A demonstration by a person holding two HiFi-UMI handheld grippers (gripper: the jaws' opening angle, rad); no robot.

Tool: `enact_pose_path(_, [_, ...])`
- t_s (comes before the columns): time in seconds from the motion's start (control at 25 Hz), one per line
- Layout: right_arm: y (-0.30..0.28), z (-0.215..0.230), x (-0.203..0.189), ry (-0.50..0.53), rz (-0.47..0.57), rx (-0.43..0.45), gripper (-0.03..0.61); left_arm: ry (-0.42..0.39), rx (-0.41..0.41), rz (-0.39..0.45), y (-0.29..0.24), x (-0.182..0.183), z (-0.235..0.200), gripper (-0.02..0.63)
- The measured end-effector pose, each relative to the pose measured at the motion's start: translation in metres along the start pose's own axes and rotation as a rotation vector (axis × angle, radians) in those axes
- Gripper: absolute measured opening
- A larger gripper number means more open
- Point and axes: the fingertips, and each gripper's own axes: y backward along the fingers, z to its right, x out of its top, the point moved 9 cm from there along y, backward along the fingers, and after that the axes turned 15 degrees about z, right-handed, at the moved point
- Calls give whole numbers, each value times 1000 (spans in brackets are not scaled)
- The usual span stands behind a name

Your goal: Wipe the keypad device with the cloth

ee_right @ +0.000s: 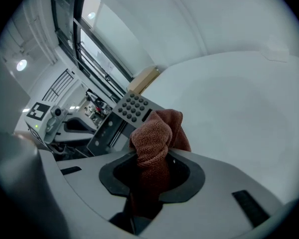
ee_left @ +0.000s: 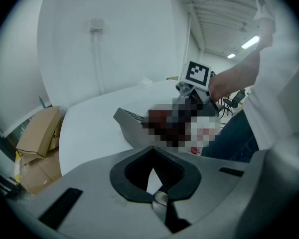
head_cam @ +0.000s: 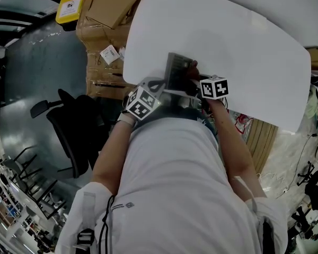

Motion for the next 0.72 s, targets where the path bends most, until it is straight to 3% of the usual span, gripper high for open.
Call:
enact_pose_path(0.4, [-17, -54, 60, 122, 97, 124, 101, 5, 0, -5, 0, -1, -2, 11])
enact_pose_path(0.72, [-30, -70, 64, 159, 94, 156, 101, 7, -2, -7, 1, -1, -1, 11])
